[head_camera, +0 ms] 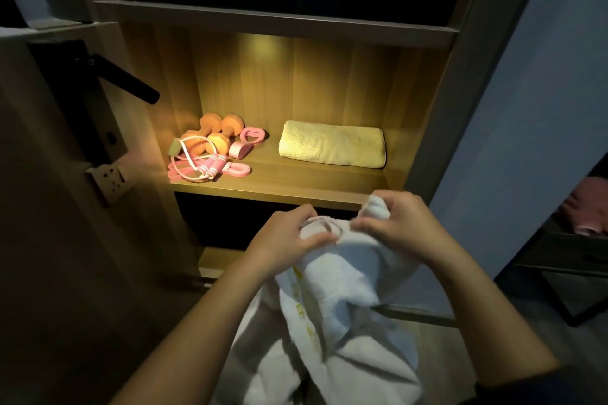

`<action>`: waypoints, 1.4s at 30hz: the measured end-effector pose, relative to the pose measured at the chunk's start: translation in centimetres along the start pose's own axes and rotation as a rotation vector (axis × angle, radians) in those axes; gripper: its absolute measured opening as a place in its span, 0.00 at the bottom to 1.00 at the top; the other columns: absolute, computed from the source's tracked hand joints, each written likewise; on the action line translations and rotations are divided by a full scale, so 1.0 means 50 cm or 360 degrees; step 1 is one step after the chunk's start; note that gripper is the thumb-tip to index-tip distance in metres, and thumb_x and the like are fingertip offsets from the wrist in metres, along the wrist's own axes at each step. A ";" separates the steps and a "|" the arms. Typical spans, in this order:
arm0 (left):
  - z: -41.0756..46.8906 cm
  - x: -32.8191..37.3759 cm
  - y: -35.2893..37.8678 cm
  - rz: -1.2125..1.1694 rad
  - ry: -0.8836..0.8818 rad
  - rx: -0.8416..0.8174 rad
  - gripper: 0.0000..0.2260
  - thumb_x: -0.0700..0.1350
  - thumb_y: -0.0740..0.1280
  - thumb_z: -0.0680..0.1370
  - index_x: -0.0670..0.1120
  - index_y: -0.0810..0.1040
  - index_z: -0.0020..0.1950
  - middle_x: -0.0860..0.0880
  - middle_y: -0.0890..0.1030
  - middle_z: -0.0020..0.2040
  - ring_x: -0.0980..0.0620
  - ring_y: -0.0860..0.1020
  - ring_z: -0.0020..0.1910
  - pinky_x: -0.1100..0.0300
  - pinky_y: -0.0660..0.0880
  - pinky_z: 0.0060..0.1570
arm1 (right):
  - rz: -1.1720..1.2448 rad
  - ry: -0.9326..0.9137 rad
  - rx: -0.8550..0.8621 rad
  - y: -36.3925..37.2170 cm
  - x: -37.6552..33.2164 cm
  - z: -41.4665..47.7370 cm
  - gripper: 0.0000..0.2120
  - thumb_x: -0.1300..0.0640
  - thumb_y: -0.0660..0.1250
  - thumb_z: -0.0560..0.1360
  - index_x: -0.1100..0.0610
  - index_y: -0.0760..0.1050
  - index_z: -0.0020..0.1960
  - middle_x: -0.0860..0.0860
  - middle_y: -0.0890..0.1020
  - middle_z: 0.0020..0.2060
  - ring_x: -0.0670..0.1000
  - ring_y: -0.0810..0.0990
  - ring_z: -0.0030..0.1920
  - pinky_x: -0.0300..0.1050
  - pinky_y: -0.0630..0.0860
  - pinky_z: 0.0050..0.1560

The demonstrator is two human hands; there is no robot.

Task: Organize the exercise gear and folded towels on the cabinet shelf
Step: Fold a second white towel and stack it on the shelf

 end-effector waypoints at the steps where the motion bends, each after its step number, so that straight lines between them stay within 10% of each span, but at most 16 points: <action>1: -0.001 -0.009 0.008 0.0091 -0.0003 -0.0038 0.21 0.70 0.65 0.64 0.55 0.73 0.44 0.57 0.79 0.38 0.61 0.76 0.37 0.56 0.74 0.38 | 0.0056 0.0022 0.0111 -0.008 0.009 0.007 0.09 0.48 0.76 0.69 0.49 0.78 0.36 0.37 0.81 0.35 0.37 0.78 0.36 0.28 0.69 0.31; 9: -0.049 -0.143 0.083 0.0328 -0.0458 -0.0405 0.08 0.47 0.65 0.74 0.45 0.75 0.50 0.47 0.80 0.48 0.45 0.79 0.48 0.52 0.75 0.45 | 0.0075 0.0202 0.0700 -0.084 0.055 0.087 0.15 0.46 0.70 0.75 0.58 0.76 0.41 0.51 0.79 0.34 0.49 0.76 0.36 0.44 0.72 0.36; 20: 0.083 -0.035 -0.183 0.0805 -0.0154 0.0177 0.04 0.43 0.62 0.75 0.47 0.72 0.50 0.44 0.80 0.48 0.43 0.77 0.46 0.52 0.75 0.43 | -0.0271 0.0345 -0.0032 -0.160 0.059 0.118 0.11 0.47 0.65 0.79 0.56 0.78 0.50 0.51 0.81 0.45 0.50 0.78 0.44 0.43 0.75 0.41; 33: 0.140 0.195 -0.422 0.0877 0.0211 0.0718 0.02 0.40 0.65 0.76 0.47 0.74 0.45 0.45 0.77 0.46 0.45 0.75 0.42 0.56 0.64 0.36 | 0.0048 -0.0156 0.1284 -0.381 -0.113 0.128 0.18 0.53 0.67 0.78 0.51 0.64 0.32 0.43 0.72 0.30 0.35 0.72 0.31 0.26 0.64 0.31; 42: 0.086 0.224 -0.495 0.0642 0.0173 0.0862 0.08 0.48 0.75 0.73 0.50 0.77 0.38 0.52 0.78 0.36 0.51 0.77 0.38 0.56 0.74 0.34 | 0.0509 -0.0296 0.1238 -0.413 -0.156 0.131 0.08 0.49 0.67 0.78 0.52 0.77 0.44 0.43 0.80 0.36 0.41 0.78 0.37 0.41 0.74 0.41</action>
Point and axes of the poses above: each hand's wrist, its own z-axis towards the middle knuckle, its own y-axis out of the palm, x = y × z, the point moved 6 cm from there along z, towards the middle knuckle
